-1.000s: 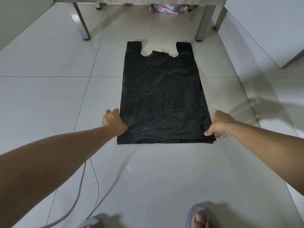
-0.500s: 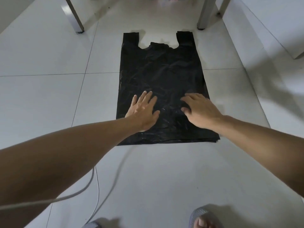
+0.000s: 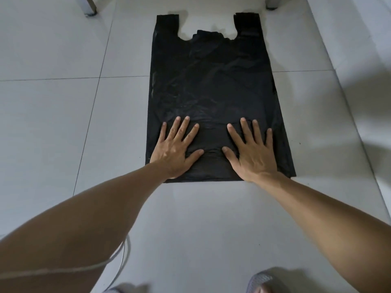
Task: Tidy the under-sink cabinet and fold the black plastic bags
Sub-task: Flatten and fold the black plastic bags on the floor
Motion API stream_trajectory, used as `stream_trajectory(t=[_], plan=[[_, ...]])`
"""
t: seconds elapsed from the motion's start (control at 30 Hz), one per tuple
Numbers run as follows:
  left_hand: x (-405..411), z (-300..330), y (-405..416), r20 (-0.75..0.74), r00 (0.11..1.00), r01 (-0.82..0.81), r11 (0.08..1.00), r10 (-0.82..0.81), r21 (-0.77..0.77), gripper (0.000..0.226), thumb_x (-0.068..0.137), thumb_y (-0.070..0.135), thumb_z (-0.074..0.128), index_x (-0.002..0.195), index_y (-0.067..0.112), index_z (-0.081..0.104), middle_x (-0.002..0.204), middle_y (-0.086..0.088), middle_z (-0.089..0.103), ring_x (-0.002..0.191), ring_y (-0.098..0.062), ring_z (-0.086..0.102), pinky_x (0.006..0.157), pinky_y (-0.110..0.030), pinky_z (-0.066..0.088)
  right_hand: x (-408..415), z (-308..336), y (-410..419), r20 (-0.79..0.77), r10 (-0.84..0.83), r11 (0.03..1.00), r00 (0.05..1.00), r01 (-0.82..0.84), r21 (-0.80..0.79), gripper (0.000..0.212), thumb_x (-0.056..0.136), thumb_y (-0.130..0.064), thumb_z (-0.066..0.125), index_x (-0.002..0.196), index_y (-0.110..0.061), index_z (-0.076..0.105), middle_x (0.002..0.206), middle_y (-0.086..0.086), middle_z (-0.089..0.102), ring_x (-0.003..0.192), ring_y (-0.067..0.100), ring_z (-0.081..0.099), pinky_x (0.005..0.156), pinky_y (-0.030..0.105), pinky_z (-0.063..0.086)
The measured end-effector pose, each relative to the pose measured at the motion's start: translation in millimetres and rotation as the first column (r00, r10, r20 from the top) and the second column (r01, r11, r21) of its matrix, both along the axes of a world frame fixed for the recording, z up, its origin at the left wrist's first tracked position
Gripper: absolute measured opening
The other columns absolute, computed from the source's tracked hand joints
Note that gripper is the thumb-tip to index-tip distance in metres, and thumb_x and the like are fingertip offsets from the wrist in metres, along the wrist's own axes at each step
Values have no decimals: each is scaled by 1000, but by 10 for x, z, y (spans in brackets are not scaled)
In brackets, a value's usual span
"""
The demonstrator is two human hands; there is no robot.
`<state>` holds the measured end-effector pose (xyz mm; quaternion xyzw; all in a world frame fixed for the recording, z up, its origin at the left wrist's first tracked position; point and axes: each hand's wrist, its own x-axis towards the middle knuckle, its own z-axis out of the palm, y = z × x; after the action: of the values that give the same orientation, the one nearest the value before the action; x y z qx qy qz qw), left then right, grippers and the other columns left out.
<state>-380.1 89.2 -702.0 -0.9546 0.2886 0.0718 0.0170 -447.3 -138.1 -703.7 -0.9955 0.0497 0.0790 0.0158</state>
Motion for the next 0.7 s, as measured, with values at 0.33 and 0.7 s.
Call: stream_trajectory(t=[0.33, 0.7], plan=[[146, -15, 392, -35, 983, -181, 983, 182, 27, 77, 88, 73, 0, 152, 33, -14, 162, 2, -16, 148, -25, -16, 119, -54, -5, -7, -7, -6, 39, 2, 1000, 999, -2, -3, 72, 92, -70, 7, 155, -37, 7, 165, 3, 8, 151, 33, 4, 118, 62, 6], [-108, 37, -304, -32, 999, -14, 998, 12, -64, 68, 99, 54, 12, 155, 20, -3, 163, -5, -11, 149, -21, -13, 120, -50, -4, 3, -24, -6, 17, -7, 1000, 1000, 7, -11, 71, 91, -70, 4, 154, -39, -1, 165, 1, -2, 151, 30, -4, 118, 60, 3]])
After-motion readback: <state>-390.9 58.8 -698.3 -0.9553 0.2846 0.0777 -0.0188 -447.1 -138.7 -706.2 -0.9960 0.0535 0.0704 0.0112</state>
